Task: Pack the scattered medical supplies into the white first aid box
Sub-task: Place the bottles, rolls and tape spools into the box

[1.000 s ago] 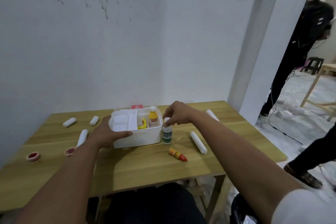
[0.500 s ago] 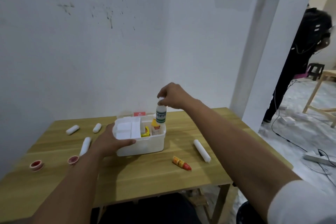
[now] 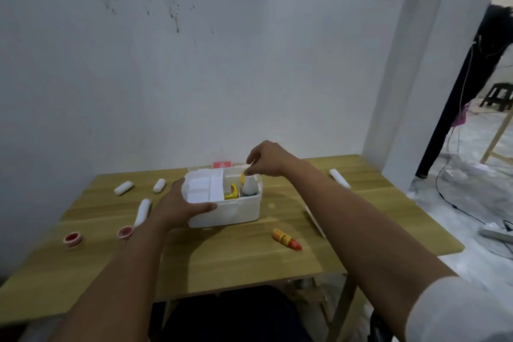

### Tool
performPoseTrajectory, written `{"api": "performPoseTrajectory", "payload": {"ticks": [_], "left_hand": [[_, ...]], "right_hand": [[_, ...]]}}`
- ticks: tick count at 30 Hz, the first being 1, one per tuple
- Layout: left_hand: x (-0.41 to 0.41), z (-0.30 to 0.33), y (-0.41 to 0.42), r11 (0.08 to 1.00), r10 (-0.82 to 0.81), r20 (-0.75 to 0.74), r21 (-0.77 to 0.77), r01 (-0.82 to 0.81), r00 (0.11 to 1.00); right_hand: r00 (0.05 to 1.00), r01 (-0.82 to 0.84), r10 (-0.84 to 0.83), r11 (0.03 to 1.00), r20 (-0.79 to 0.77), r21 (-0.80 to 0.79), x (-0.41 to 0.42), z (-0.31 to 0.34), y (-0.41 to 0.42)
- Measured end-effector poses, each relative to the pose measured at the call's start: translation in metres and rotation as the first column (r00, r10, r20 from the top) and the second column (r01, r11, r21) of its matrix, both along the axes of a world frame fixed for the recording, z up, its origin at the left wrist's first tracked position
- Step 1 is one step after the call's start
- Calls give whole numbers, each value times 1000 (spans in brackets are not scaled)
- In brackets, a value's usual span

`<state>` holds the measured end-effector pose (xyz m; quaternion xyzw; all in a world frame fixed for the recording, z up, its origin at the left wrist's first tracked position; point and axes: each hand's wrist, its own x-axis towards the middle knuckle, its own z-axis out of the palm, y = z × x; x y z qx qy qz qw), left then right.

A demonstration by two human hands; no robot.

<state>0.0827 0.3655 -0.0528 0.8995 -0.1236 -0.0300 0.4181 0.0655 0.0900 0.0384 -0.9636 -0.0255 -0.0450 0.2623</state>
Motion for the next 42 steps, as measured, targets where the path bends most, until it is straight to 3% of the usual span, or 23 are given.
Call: {"api": "performPoseTrajectory", "payload": {"ticks": [5,8,11,13,18,23,26,30,38,42], "left_hand": [[-4,2,1,1000,13,-16,14,-12,1000],[-6,4,0,999,28,-34,20,-28,999],[-12,8,-5,999,44,-46,17,-43,998],[-13,8,-8,999,40,-22,0,-40,999],[-14,8,-10,999,18,-8,-34,-19,1000],[-13,8,-5,999,23,9,-30,-23,1000],[-11,8,-2,999,21,13,-35,-20,1000],[-9,7,-2,1000,8,8,-15,-8,1000],[-11,-3,-7,995,37,31,-90,-34,999],[-7,-3,-6,997,52,16,-55,-51,999]], "right_hand": [[983,124,-103,982,-153,140,-26,8,-22],[926,138,-123,990,-358,18,-52,-3,-28],[806,45,-140,984,-575,-175,-78,-26,-22],[749,-11,-169,964,-641,-267,-88,-45,-15],[817,0,-183,948,-547,-318,-91,-50,-5],[893,14,-68,992,-446,-124,-72,27,-7],[952,-3,-26,995,-304,-96,-50,61,8],[991,-58,21,960,-135,-275,-17,58,39],[979,-167,78,836,-188,-523,29,11,76],[980,-188,103,745,-168,-640,33,2,89]]}}
